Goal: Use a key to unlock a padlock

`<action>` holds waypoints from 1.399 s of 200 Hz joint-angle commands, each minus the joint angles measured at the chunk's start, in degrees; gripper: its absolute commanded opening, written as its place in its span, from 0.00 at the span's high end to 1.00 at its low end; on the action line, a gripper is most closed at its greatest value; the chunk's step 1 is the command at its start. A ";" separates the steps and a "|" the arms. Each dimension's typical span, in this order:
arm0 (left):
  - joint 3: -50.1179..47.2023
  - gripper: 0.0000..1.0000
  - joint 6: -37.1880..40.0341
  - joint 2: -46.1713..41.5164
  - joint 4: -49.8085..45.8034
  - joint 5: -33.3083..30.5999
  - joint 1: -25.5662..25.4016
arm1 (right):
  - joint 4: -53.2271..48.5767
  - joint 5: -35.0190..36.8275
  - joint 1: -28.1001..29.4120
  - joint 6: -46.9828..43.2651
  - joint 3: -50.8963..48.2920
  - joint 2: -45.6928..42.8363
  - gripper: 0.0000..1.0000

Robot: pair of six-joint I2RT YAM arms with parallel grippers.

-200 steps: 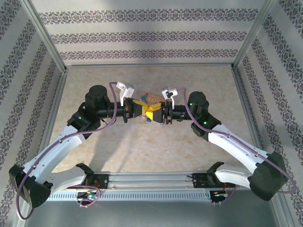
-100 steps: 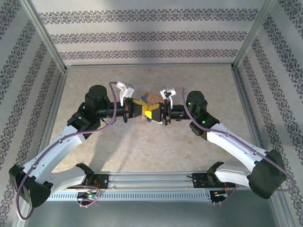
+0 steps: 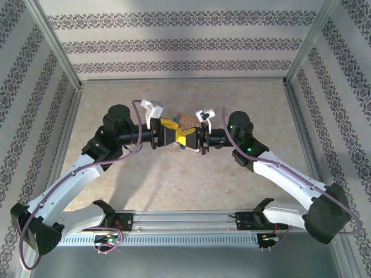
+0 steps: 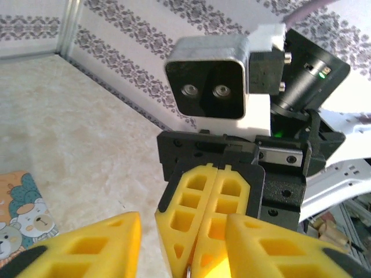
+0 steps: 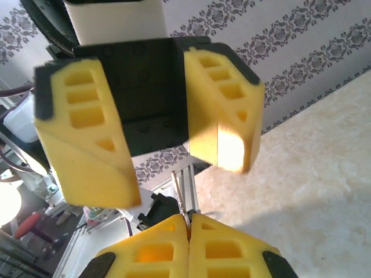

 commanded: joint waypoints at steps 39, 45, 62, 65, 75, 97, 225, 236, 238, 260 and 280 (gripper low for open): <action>-5.15 0.33 -1.62 -7.74 2.11 -16.32 4.35 | -9.85 6.61 -2.62 -6.30 -2.82 -2.76 1.00; -6.11 0.31 -1.35 -8.46 1.57 -18.93 4.42 | -10.55 7.47 -2.86 -6.56 -3.08 -2.62 1.00; -8.87 0.26 -0.38 -10.25 -0.10 -25.15 4.44 | -11.40 10.09 -3.93 -6.97 -3.96 -1.91 1.00; -9.49 0.25 -0.24 -10.46 -0.29 -25.91 4.40 | -11.39 10.55 -4.09 -6.92 -4.14 -1.69 1.00; -11.35 0.23 0.28 -10.94 -0.95 -27.36 4.44 | -11.41 12.36 -4.75 -6.37 -4.59 -0.84 1.00; -14.81 0.22 0.98 -9.32 -2.25 -27.11 4.44 | -10.30 14.36 -6.42 -4.63 -5.03 2.18 1.00; -23.95 0.19 -0.78 5.17 7.14 -17.90 4.44 | -3.04 17.18 -10.98 3.28 1.80 26.43 1.00; -24.34 0.19 -1.01 6.15 7.93 -17.42 4.44 | -3.08 17.10 -11.04 3.28 2.67 27.99 1.00; -24.42 0.19 -0.97 6.28 8.07 -17.36 4.44 | -3.11 17.16 -11.06 3.28 2.79 28.22 1.00; -24.97 0.19 -0.96 8.33 9.69 -15.22 4.44 | -3.12 17.66 -11.07 3.59 3.78 30.38 1.00; -24.81 0.20 -0.72 10.69 10.96 -12.21 4.44 | -3.58 17.80 -11.06 3.96 4.32 32.14 1.00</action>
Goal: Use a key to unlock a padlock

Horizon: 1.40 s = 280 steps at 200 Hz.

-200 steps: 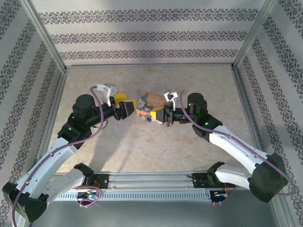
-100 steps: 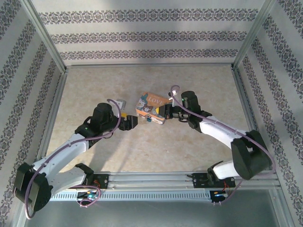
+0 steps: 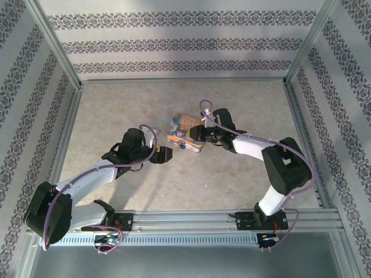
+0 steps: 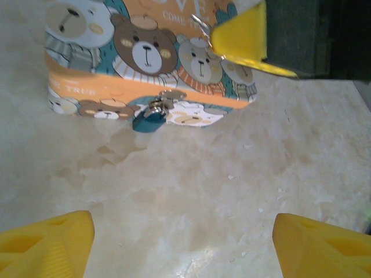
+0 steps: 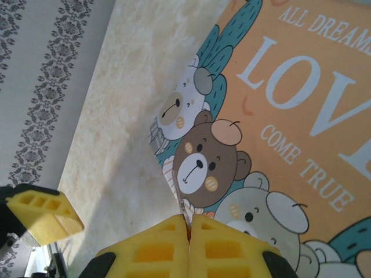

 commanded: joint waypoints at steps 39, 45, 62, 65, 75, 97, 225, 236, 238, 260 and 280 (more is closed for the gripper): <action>0.62 0.24 0.25 6.42 5.16 5.64 0.65 | -0.87 2.26 -0.03 1.34 1.39 3.37 1.00; 0.71 0.24 0.25 7.08 5.53 5.79 0.70 | -1.17 2.35 0.09 1.39 1.21 3.45 1.00; 1.05 0.26 0.03 9.01 6.90 6.21 0.70 | -1.79 2.73 0.41 1.94 0.60 3.58 1.00; 1.07 0.26 -0.05 9.37 7.22 6.27 0.70 | -1.76 2.75 0.45 2.06 0.44 3.58 1.00; 1.10 0.27 -0.27 10.57 8.50 6.64 0.70 | -1.77 3.00 0.75 2.59 -0.06 3.58 1.00; 1.33 0.28 -0.71 13.24 11.05 7.20 0.70 | -1.46 3.18 1.48 3.55 -0.81 3.58 1.00; 5.32 0.32 4.10 23.07 16.50 8.51 0.70 | 0.21 4.24 3.35 6.23 -2.49 3.23 1.00; 5.78 0.32 5.64 24.15 17.07 8.06 0.75 | 0.21 4.15 3.30 6.19 -2.49 3.23 1.00; 5.98 0.32 5.93 24.28 17.03 7.91 0.76 | 0.21 4.15 3.27 6.28 -2.49 3.23 1.00; 7.19 0.30 8.66 25.25 16.30 7.01 0.74 | 0.12 4.37 3.26 6.24 -2.74 2.90 1.00; 7.28 0.28 9.49 25.71 17.37 6.61 0.78 | -0.11 4.63 3.25 6.13 -2.76 2.70 1.00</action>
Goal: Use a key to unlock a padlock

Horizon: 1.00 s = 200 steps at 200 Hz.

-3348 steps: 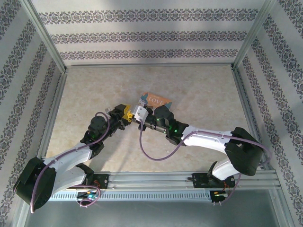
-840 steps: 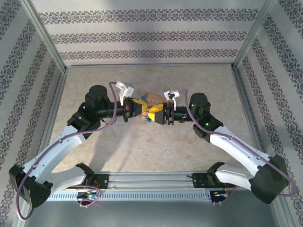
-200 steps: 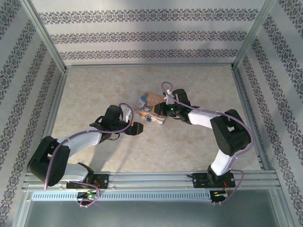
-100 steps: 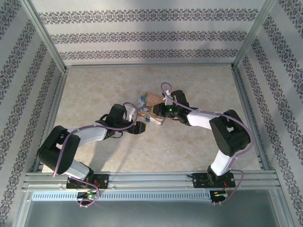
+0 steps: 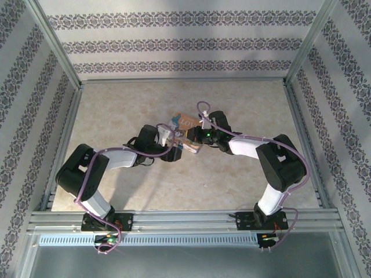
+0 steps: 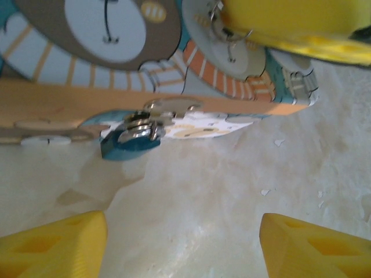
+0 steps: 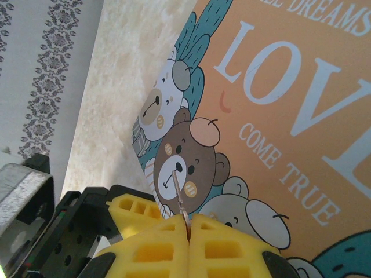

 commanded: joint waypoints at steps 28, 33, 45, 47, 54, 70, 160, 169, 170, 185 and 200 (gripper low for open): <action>1.54 0.24 5.45 2.28 4.51 -0.19 0.79 | -3.85 1.40 0.84 0.11 -1.83 0.45 1.00; 1.72 0.23 5.86 2.54 4.51 -0.19 0.79 | -3.92 1.40 0.84 0.19 -1.73 0.49 1.00; 1.91 0.20 6.53 2.99 4.50 -0.49 0.76 | -3.95 1.40 0.84 0.14 -1.73 0.43 1.00; 1.98 0.19 6.63 3.07 4.51 -0.49 0.78 | -3.97 1.40 0.84 0.13 -1.73 0.39 1.00; 2.27 0.17 6.98 3.33 4.45 -0.54 0.74 | -4.01 1.40 0.84 0.13 -1.73 0.38 1.00; 3.40 0.17 7.52 4.34 3.54 -0.62 0.79 | -4.10 1.49 0.84 0.19 -1.73 0.30 1.00; 5.94 0.26 5.78 10.03 5.93 1.28 0.79 | -4.65 1.58 0.93 0.01 -1.64 0.47 1.00; 5.87 0.27 5.45 10.20 6.40 1.53 0.79 | -4.66 1.58 0.93 -0.03 -1.64 0.47 1.00; 5.87 0.27 5.37 10.26 6.47 1.55 0.74 | -4.64 1.58 0.93 -0.01 -1.68 0.47 1.00; 5.74 0.27 4.53 10.73 7.42 2.36 0.79 | -4.65 1.58 0.97 0.01 -1.60 0.55 1.00; 5.76 0.28 3.76 11.31 8.13 3.05 0.78 | -4.67 1.60 1.01 0.01 -1.55 0.56 1.00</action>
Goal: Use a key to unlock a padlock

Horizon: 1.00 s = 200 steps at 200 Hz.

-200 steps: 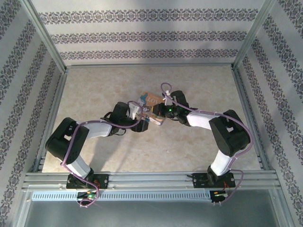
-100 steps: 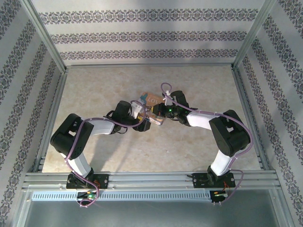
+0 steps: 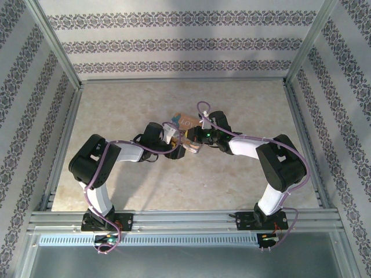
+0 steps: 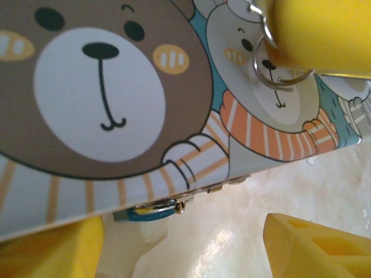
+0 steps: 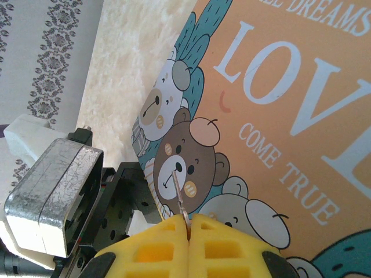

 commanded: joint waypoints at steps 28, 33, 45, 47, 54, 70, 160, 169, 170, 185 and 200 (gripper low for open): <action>0.84 0.33 -2.56 2.59 4.57 3.70 0.53 | -4.61 1.56 1.08 0.12 -1.46 0.69 1.00; 0.84 0.34 -2.82 2.71 4.89 4.12 0.53 | -4.61 1.54 1.08 0.12 -1.49 0.68 1.00; 0.53 0.37 -3.50 2.83 5.64 5.00 0.44 | -4.62 1.60 1.12 0.12 -1.51 0.68 1.00; 0.54 0.37 -3.55 2.88 5.72 5.08 0.44 | -4.61 1.62 1.09 0.12 -1.54 0.69 1.00; 0.32 0.38 -3.73 2.79 6.00 5.11 0.36 | -4.67 1.62 1.17 0.07 -1.47 0.69 1.00; -0.38 0.39 -4.12 2.65 6.51 4.93 0.22 | -4.61 1.71 1.17 0.12 -1.46 0.69 1.00; -3.01 0.44 -8.57 1.35 10.60 3.36 -1.38 | -4.52 1.83 1.41 0.19 -1.12 1.03 1.00; -2.82 0.44 -8.73 1.37 10.58 3.11 -1.71 | -4.56 1.88 1.52 0.21 -1.11 1.04 1.00; -2.79 0.44 -8.74 1.37 10.49 3.06 -1.78 | -4.54 1.84 1.52 0.21 -1.11 1.04 1.00; -2.72 0.44 -9.33 1.29 10.64 2.61 -2.19 | -4.52 1.89 1.52 0.21 -1.11 0.95 1.00; -2.87 0.45 -10.30 1.45 11.31 2.11 -2.44 | -4.56 1.89 1.61 0.18 -1.11 0.87 1.00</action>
